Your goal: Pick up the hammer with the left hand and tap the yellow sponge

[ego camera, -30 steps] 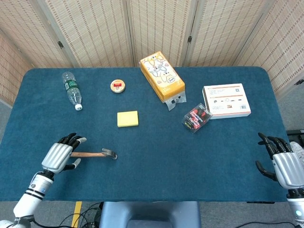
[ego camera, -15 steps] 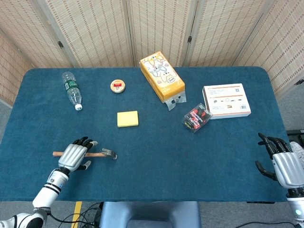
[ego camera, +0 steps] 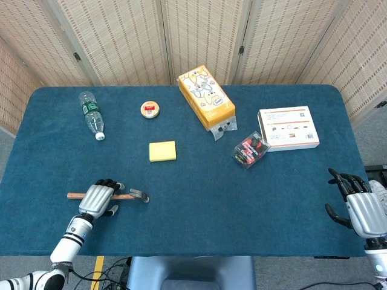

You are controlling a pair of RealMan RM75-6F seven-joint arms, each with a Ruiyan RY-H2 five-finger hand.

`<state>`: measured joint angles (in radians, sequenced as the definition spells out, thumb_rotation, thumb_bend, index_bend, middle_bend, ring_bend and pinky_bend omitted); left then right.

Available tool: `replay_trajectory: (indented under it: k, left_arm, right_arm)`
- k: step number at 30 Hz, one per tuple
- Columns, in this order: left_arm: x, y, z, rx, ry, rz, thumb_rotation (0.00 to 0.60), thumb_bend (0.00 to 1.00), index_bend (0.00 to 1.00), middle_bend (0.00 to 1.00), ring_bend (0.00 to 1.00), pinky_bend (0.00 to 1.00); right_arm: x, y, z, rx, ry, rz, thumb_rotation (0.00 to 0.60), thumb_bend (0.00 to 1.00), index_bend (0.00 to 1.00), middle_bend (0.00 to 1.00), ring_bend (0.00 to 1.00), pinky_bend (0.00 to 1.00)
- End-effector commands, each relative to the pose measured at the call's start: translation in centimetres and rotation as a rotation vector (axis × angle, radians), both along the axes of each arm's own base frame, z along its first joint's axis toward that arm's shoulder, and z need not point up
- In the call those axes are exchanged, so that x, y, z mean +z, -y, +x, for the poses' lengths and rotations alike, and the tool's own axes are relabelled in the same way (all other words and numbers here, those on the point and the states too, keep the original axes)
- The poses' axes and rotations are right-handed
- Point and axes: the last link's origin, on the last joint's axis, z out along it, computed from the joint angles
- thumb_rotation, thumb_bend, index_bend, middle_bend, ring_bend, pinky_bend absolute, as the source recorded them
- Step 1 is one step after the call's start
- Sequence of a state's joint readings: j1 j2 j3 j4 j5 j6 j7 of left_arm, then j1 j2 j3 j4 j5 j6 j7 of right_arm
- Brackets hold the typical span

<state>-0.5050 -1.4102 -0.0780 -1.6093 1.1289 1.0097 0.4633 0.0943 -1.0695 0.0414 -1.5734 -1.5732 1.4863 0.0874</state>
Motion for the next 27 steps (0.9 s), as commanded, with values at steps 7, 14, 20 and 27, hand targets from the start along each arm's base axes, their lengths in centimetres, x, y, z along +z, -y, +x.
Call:
replay_trajectory:
  k: [7, 14, 20, 27]
  left_arm:
    - [-0.55, 0.06, -0.38, 0.015, 0.006, -0.008, 0.600, 0.38, 0.31, 0.34, 0.25, 0.23]
    - [-0.72, 0.21, -0.51, 0.019, 0.013, -0.015, 0.600, 0.46, 0.31, 0.34, 0.26, 0.23]
    - [-0.73, 0.18, -0.66, 0.019, 0.012, -0.015, 0.600, 0.52, 0.32, 0.35, 0.27, 0.23]
    - [-0.85, 0.12, -0.55, 0.012, 0.015, -0.011, 0.600, 0.58, 0.35, 0.40, 0.31, 0.23]
  right_arm:
    - [-0.04, 0.00, -0.05, -0.003, -0.001, 0.002, 0.600, 0.26, 0.06, 0.32, 0.18, 0.19]
    - [-0.17, 0.08, -0.07, -0.003, 0.000, 0.006, 0.600, 0.26, 0.06, 0.32, 0.18, 0.19]
    - [-0.28, 0.14, -0.25, -0.009, 0.001, 0.010, 0.600, 0.26, 0.06, 0.32, 0.18, 0.19]
    - [-0.22, 0.22, -0.38, -0.014, -0.003, 0.011, 0.600, 0.26, 0.06, 0.32, 0.18, 0.19]
